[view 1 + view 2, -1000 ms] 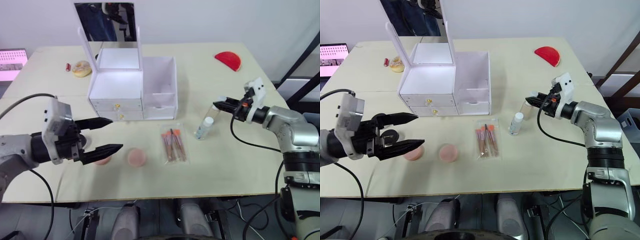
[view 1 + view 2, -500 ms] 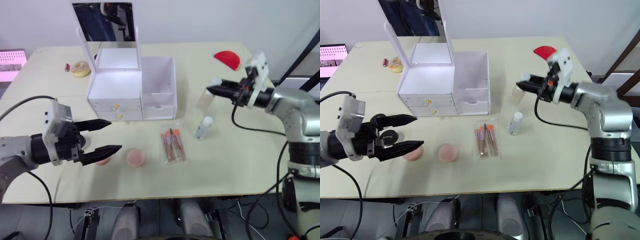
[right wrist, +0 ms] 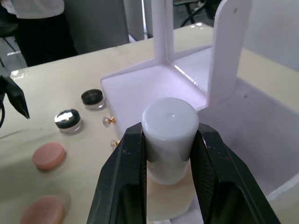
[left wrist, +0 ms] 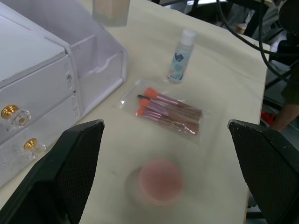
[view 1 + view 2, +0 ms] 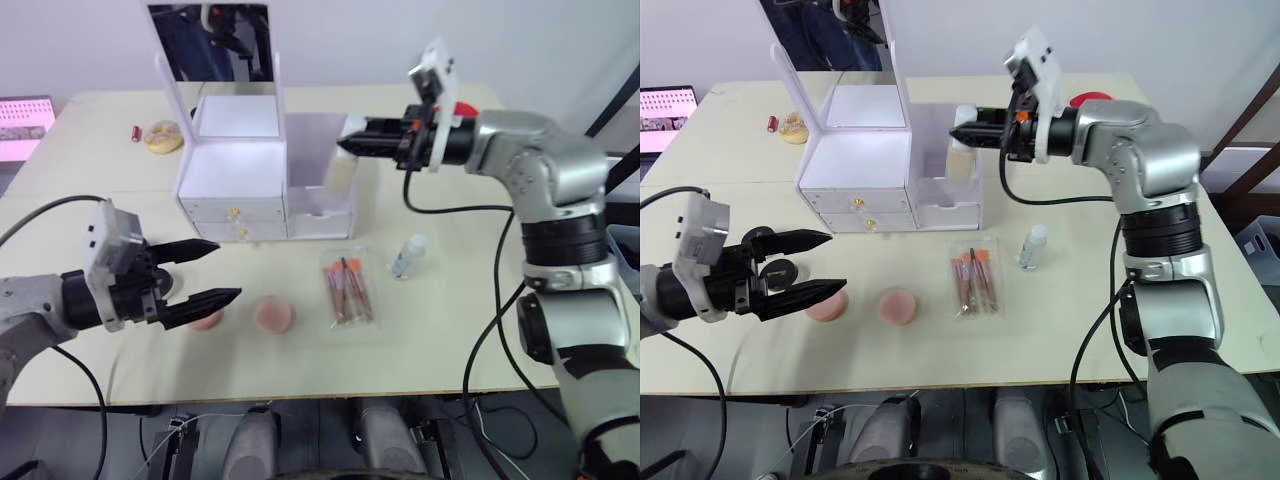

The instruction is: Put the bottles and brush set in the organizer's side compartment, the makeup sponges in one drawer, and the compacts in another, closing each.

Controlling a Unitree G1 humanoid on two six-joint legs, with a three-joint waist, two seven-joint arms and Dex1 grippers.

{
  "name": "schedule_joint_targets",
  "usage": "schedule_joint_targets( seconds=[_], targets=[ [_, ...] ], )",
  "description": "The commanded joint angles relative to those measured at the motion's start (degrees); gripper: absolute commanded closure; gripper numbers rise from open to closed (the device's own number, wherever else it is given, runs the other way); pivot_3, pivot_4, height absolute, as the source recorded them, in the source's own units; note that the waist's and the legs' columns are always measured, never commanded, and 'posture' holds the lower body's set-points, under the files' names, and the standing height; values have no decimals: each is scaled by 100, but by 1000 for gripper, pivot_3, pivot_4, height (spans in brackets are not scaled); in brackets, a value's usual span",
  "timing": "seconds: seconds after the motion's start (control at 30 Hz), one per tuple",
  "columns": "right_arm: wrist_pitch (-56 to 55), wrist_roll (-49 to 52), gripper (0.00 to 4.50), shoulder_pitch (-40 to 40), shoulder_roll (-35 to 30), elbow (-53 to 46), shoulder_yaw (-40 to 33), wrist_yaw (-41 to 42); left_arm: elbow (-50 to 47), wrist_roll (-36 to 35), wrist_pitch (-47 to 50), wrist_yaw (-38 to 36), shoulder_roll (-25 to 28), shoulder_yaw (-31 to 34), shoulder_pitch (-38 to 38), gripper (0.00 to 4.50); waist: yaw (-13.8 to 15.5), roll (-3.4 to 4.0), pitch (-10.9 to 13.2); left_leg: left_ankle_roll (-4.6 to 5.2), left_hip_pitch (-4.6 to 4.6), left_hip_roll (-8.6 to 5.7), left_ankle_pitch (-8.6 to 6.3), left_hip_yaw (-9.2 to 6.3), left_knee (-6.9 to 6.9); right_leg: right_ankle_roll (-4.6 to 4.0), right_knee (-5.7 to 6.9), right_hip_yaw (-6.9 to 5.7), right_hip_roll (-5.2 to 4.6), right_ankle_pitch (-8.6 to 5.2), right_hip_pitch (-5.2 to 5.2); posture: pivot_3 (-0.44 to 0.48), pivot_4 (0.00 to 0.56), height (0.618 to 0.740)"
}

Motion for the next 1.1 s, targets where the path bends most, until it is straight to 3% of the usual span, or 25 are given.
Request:
schedule_joint_targets(
  seconds=[0.03, 0.23, 0.57, 1.1],
  targets=[
    [-850, -369, 3733, -376, 152, 697, 155, 438, -142, -55, -85, 52, 1, 136, -3, 0, -5, 1, 0, 0, -1, 0, 0, 0, 0, 0, 1, 0, 0, 0, -1, 0, 150, 739],
    [-2018, -952, 3733, -766, 564, 2152, 353, 901, -238, -141, -52, 138, 4, 230, 86, 0, -14, 1, 1, 0, 0, 0, 0, 0, -2, 1, 3, 0, 1, 1, -2, 0, 150, 739],
    [-3057, -1676, 3733, -1108, 915, 3662, 385, 1132, -364, -370, 36, 411, 68, 488, 39, 0, -8, 2, 1, -1, -1, 0, 1, 0, -1, 1, 4, 0, 1, 1, -4, 0, 150, 739],
    [-3506, -2161, 3733, -1279, 1050, 4693, 199, 1077, -395, -593, 26, 679, 149, 492, -77, 0, -133, 3, 2, -1, 1, 0, 1, -1, -3, 2, 6, 0, 1, 1, -3, 0, 150, 739]
  ],
)
